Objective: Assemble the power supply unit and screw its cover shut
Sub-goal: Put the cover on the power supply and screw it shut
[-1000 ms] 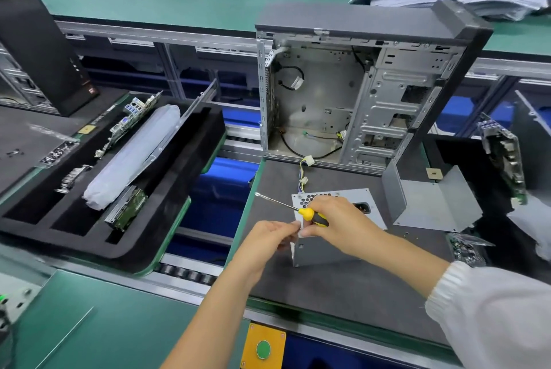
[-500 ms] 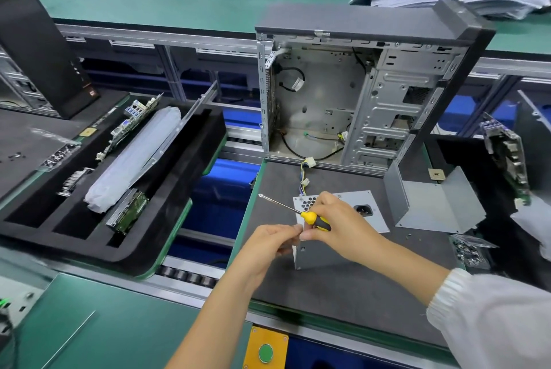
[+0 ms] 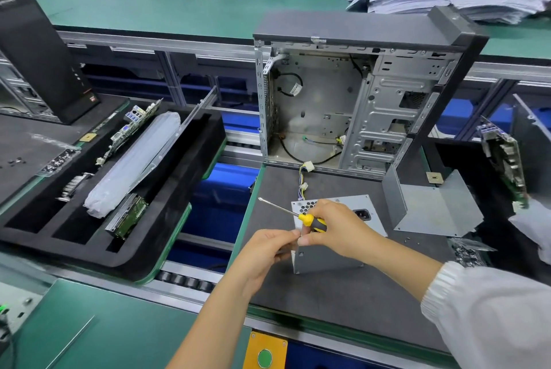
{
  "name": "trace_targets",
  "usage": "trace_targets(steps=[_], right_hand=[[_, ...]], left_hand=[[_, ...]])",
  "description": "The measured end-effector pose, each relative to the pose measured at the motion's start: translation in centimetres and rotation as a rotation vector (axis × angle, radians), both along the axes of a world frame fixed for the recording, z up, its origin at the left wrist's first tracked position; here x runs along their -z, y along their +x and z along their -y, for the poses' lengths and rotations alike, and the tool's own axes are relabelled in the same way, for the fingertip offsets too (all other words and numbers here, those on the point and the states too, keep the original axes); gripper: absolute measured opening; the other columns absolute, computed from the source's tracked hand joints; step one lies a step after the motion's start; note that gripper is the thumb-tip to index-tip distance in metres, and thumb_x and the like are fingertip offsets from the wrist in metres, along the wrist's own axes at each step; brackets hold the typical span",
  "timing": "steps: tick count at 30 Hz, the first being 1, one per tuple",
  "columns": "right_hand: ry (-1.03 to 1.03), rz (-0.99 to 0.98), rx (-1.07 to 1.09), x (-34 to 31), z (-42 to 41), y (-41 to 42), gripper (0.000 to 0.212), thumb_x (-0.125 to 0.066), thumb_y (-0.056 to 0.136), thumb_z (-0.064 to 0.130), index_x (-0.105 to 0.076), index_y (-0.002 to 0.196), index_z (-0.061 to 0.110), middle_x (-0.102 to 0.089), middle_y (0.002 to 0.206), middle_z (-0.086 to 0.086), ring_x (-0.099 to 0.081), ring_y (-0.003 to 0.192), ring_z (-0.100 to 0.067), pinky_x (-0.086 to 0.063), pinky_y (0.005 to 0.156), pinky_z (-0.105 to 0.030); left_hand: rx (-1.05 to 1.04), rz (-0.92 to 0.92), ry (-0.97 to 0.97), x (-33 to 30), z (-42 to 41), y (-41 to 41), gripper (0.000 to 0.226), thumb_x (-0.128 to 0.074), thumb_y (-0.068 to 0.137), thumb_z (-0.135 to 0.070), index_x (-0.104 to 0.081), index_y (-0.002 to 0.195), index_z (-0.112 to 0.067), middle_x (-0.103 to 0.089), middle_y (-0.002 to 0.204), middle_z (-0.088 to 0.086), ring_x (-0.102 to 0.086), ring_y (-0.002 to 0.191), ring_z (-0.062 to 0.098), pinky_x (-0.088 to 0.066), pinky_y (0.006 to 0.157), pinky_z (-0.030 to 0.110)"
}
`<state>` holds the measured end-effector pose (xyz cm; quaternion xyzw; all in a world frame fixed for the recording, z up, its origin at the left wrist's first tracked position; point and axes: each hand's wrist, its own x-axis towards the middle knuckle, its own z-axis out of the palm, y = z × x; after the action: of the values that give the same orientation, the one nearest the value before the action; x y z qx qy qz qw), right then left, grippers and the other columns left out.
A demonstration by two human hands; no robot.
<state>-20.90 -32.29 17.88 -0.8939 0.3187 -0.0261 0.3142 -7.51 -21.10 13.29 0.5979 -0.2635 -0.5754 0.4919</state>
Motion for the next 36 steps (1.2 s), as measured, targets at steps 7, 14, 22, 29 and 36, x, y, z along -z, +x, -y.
trace_targets(steps=[7, 14, 22, 29, 36], right_hand=[[0.022, -0.012, 0.036, -0.2, 0.7, -0.2, 0.036, -0.081, 0.063, 0.048, -0.064, 0.072, 0.018, -0.058, 0.074, 0.006, -0.05, 0.069, -0.011, -0.038, 0.06, -0.033], [-0.131, -0.12, -0.032, -0.5, 1.1, -0.3, 0.059, -0.074, 0.061, 0.064, -0.044, 0.064, 0.013, -0.041, 0.063, 0.005, -0.034, 0.056, -0.013, -0.02, 0.049, -0.029], [-0.163, -0.179, -0.055, -0.7, 1.4, 0.1, 0.062, -0.073, 0.06, 0.066, -0.039, 0.061, 0.014, -0.037, 0.059, 0.003, -0.032, 0.053, -0.015, -0.021, 0.048, -0.028], [-0.183, -0.212, -0.084, -0.8, 1.9, 0.3, 0.068, -0.068, 0.057, 0.074, -0.032, 0.056, 0.016, -0.033, 0.053, 0.004, -0.03, 0.052, -0.016, -0.023, 0.05, -0.03], [-0.192, -0.238, -0.127, -1.1, 2.2, 0.3, 0.067, -0.069, 0.058, 0.072, -0.037, 0.06, 0.014, -0.035, 0.056, 0.003, -0.031, 0.052, -0.015, -0.024, 0.05, -0.029]], left_hand=[[0.039, -0.01, 0.004, -0.1, -0.1, 0.2, 0.018, -0.066, 0.088, -0.028, -0.08, 0.078, -0.021, -0.074, 0.084, -0.005, -0.067, 0.087, 0.003, -0.046, 0.081, 0.023], [0.041, -0.01, 0.026, 0.2, 0.4, 0.5, 0.008, -0.076, 0.079, -0.027, -0.079, 0.075, -0.021, -0.075, 0.089, -0.002, -0.067, 0.102, 0.014, -0.048, 0.082, 0.025], [0.088, -0.047, 0.029, -0.1, 0.5, 0.8, 0.01, -0.077, 0.076, -0.031, -0.079, 0.073, -0.021, -0.076, 0.096, -0.002, -0.067, 0.105, 0.011, -0.048, 0.089, 0.03], [0.113, -0.035, 0.049, -0.4, 0.6, 1.2, 0.011, -0.079, 0.076, -0.031, -0.078, 0.074, -0.02, -0.074, 0.089, -0.004, -0.067, 0.104, 0.009, -0.05, 0.09, 0.03], [0.097, -0.073, 0.071, -0.7, 0.7, 0.7, 0.021, -0.072, 0.085, -0.017, -0.077, 0.065, -0.02, -0.065, 0.062, -0.011, -0.062, 0.065, -0.003, -0.046, 0.09, 0.033]])
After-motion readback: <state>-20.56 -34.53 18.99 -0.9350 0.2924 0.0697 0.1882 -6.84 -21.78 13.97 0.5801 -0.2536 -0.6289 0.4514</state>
